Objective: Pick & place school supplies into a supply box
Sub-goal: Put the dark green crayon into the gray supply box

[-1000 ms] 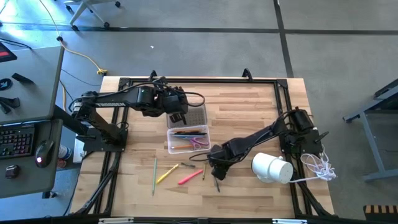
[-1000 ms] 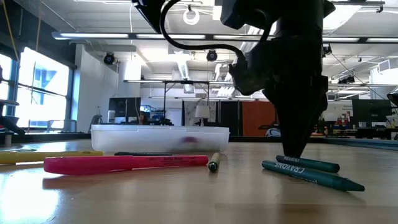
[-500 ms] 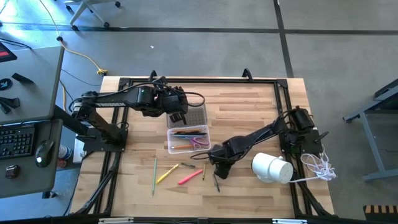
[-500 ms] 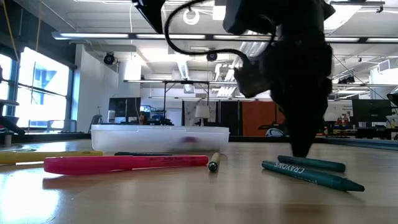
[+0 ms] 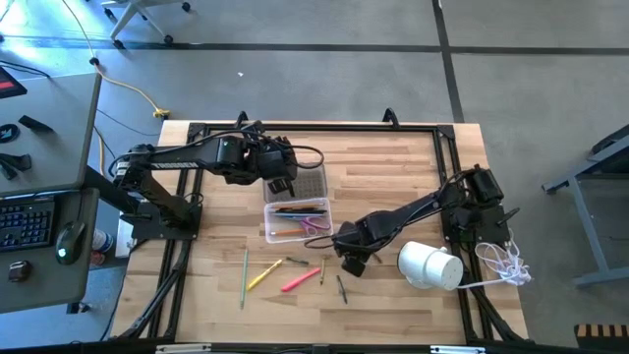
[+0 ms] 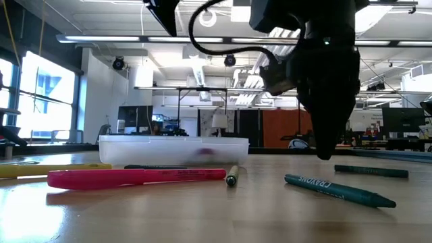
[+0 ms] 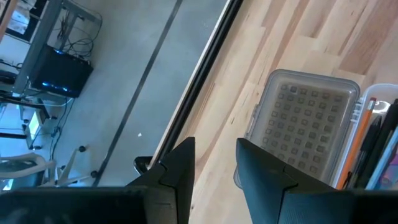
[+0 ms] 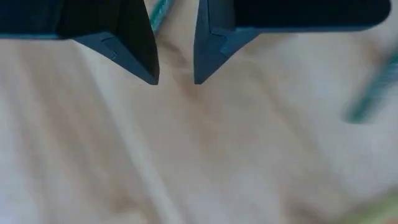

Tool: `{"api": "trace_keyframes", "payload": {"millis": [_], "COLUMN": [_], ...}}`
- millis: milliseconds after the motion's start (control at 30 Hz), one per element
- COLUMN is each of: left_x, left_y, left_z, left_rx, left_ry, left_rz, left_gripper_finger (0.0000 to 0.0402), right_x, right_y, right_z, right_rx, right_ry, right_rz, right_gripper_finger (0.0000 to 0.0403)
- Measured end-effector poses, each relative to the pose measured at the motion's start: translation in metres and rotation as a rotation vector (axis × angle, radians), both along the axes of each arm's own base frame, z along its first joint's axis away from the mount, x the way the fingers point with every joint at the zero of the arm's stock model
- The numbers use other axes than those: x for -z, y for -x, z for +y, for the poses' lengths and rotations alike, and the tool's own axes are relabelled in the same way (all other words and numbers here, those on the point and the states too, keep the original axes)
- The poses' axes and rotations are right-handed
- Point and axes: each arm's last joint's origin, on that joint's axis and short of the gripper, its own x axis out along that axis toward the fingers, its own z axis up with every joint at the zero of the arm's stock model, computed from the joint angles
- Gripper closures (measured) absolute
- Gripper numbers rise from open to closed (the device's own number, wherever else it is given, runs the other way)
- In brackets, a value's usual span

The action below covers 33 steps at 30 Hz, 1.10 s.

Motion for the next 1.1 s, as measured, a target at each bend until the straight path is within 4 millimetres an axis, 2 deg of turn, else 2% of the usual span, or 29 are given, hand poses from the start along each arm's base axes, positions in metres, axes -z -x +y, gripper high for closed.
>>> {"api": "trace_keyframes", "payload": {"millis": [200,300,433,600,733,867,967,1100], "left_x": [0.000,0.002,0.002,0.002,0.005,0.016,0.025,0.038], "left_y": [0.000,-0.001,-0.001,-0.001,-0.001,-0.001,-0.001,-0.001], "left_z": [-0.001,-0.001,-0.001,-0.001,-0.002,-0.002,-0.002,-0.002], "left_rx": [0.010,0.013,0.014,0.016,0.034,0.035,0.031,0.020], "left_ry": [0.022,0.028,0.029,0.035,0.074,0.081,0.078,0.081], "left_rz": [0.000,0.004,0.007,0.007,0.015,0.057,0.093,0.126], "left_gripper_finger": [0.0250,0.0250,0.0250,0.0250,0.0250,0.0250,0.0250,0.0250], "right_x": [-0.002,-0.003,0.002,0.023,0.029,0.011,-0.019,-0.038], "right_y": [0.024,0.029,0.025,0.039,0.051,0.054,0.062,0.093], "right_z": [-0.016,-0.021,-0.023,-0.048,-0.062,-0.073,-0.083,-0.095], "right_rx": [-0.020,0.022,-0.046,-0.021,-0.065,-0.157,-0.105,0.023], "right_ry": [0.244,0.192,0.174,0.119,0.103,0.108,0.149,0.227], "right_rz": [0.223,0.299,0.257,0.328,0.338,0.222,0.121,0.120], "right_gripper_finger": [0.0316,0.0316,0.0316,0.0316,0.0316,0.0316,0.0316,0.0316]}}
